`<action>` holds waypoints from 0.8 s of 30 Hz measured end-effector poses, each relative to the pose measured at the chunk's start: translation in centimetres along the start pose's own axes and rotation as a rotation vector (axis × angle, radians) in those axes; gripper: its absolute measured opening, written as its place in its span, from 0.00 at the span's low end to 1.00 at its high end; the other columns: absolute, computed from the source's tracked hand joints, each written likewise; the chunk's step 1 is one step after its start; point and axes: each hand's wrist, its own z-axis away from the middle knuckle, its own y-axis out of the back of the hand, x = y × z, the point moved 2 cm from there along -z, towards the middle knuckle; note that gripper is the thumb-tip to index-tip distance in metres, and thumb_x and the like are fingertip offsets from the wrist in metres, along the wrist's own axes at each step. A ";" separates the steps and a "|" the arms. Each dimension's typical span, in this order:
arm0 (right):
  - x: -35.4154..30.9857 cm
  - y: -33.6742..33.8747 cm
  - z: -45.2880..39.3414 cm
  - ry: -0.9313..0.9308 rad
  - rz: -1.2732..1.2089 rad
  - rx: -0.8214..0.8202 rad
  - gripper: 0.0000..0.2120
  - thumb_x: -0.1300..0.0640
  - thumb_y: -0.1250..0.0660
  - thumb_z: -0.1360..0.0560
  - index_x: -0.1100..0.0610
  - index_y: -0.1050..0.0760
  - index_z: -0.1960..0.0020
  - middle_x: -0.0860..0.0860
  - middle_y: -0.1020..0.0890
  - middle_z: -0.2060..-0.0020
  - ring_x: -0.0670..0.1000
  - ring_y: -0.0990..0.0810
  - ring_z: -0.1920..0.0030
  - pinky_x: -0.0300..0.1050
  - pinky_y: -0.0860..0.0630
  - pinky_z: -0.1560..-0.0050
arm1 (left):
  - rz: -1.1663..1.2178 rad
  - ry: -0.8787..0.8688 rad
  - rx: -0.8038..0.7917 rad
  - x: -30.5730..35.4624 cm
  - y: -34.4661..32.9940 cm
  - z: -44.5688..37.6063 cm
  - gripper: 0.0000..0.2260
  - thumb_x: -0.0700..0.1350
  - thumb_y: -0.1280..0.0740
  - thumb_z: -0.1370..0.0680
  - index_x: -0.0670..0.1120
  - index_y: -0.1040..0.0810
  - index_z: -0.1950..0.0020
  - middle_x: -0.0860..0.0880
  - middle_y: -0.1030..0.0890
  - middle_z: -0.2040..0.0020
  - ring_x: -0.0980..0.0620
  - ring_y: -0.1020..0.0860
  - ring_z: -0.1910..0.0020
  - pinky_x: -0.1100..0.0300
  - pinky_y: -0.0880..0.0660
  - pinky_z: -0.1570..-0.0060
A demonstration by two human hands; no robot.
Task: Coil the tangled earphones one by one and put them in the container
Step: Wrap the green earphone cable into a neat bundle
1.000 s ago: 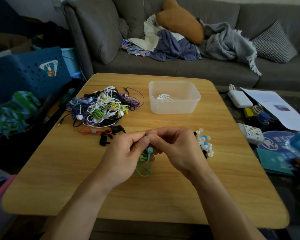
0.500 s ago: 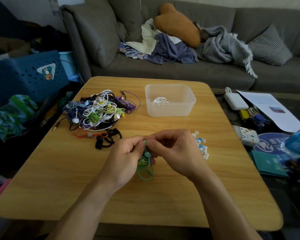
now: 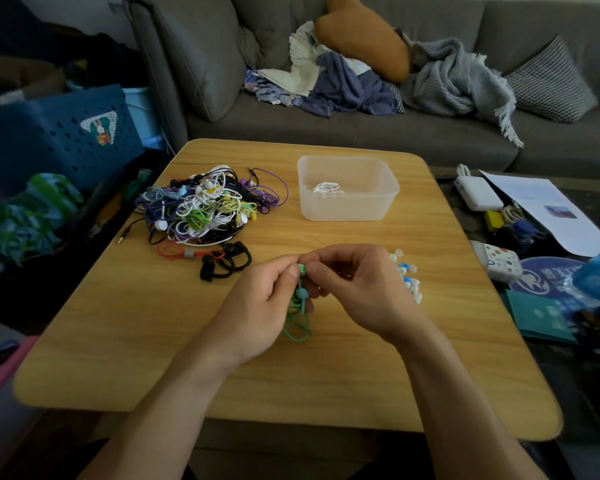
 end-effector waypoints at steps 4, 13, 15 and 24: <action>0.0 -0.1 0.1 -0.006 0.024 0.034 0.04 0.61 0.30 0.24 0.57 0.15 0.52 0.52 0.15 0.68 0.45 0.18 0.67 0.39 0.21 0.63 | 0.047 0.032 -0.047 0.0 0.2 0.0 0.13 0.39 0.44 0.16 0.47 0.20 0.46 0.47 0.17 0.58 0.48 0.18 0.59 0.62 0.23 0.56; -0.2 0.0 0.2 0.047 0.046 0.017 0.05 0.62 0.28 0.25 0.55 0.14 0.53 0.50 0.15 0.69 0.46 0.16 0.67 0.41 0.20 0.61 | 0.095 0.072 -0.084 -0.1 0.4 -0.1 0.13 0.39 0.43 0.17 0.42 0.19 0.46 0.44 0.16 0.60 0.50 0.17 0.61 0.62 0.22 0.59; -0.1 0.1 0.2 0.056 0.036 0.011 0.05 0.62 0.28 0.25 0.54 0.15 0.53 0.51 0.15 0.69 0.46 0.16 0.66 0.41 0.19 0.61 | 0.083 0.061 -0.090 -0.1 0.5 -0.1 0.13 0.39 0.44 0.16 0.42 0.19 0.48 0.45 0.17 0.61 0.50 0.17 0.61 0.61 0.22 0.59; -0.1 0.3 0.3 0.112 -0.037 -0.054 0.05 0.63 0.30 0.23 0.59 0.16 0.50 0.50 0.16 0.69 0.45 0.18 0.67 0.36 0.24 0.60 | 0.102 0.017 -0.112 -0.3 1.0 -0.1 0.14 0.42 0.44 0.16 0.38 0.20 0.49 0.43 0.18 0.62 0.48 0.19 0.63 0.57 0.22 0.57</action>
